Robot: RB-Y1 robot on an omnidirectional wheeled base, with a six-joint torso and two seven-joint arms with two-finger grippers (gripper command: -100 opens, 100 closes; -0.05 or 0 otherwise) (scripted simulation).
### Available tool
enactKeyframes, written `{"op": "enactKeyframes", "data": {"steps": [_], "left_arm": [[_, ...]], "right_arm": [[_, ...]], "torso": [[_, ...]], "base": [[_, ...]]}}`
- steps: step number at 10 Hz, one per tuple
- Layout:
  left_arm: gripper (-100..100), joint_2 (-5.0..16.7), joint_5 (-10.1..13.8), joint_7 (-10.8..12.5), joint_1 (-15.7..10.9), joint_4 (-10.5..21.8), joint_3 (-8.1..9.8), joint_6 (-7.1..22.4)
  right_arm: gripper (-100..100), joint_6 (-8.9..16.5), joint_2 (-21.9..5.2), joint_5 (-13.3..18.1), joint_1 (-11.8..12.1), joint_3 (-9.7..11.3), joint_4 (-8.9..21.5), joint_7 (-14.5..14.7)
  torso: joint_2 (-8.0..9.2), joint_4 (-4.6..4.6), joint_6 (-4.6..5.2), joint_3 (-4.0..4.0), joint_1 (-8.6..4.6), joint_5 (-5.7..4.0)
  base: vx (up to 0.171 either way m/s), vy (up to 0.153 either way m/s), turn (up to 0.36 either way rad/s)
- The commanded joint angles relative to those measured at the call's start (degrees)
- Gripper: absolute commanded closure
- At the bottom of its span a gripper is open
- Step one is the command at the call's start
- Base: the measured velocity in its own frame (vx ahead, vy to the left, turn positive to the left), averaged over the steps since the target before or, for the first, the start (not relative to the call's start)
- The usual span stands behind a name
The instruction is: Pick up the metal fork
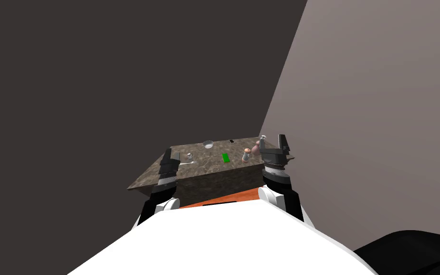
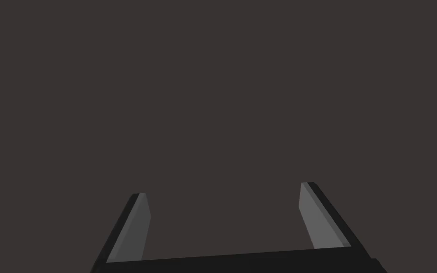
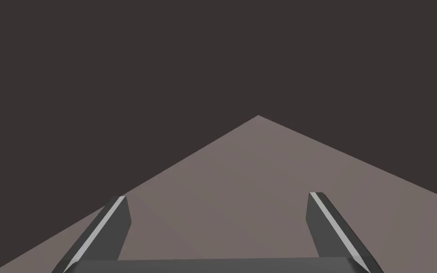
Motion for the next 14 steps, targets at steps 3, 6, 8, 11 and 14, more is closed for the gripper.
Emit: {"op": "enactKeyframes", "data": {"steps": [3,6,8,11,14], "left_arm": [[-100,3.63,0.25,0.58,-3.65,1.81,-1.16,5.26],[-100,5.64,0.41,1.07,-6.56,3.10,-2.22,9.27],[-100,7.79,0.57,1.70,-10.07,4.55,-3.61,12.96],[-100,8.88,0.64,2.06,-12.01,5.32,-4.41,16.55],[-100,11.05,0.81,2.82,-16.16,6.94,-6.09,21.48]], "right_arm": [[0,0.00,0.00,0.00,0.00,0.00,0.00,0.00],[0,0.00,0.00,0.00,0.00,0.00,0.00,0.00],[0,0.00,0.00,0.00,0.00,0.00,0.00,0.00],[0,0.00,0.00,0.00,0.00,0.00,0.00,0.00],[0,0.00,0.00,0.00,0.00,0.00,0.00,0.00]], "torso": [[0.09,0.02,0.00,0.05,0.02,0.01],[0.14,0.03,0.00,0.08,0.04,0.01],[0.11,0.02,0.00,0.06,0.04,0.01],[0.14,0.03,0.00,0.08,0.04,0.01],[0.10,0.02,0.00,0.06,0.02,0.01]], "base": [[-0.032,0.004,0.055],[-0.041,0.009,0.059],[-0.035,0.013,0.075],[-0.036,0.011,0.043],[-0.033,0.011,0.064]]}}
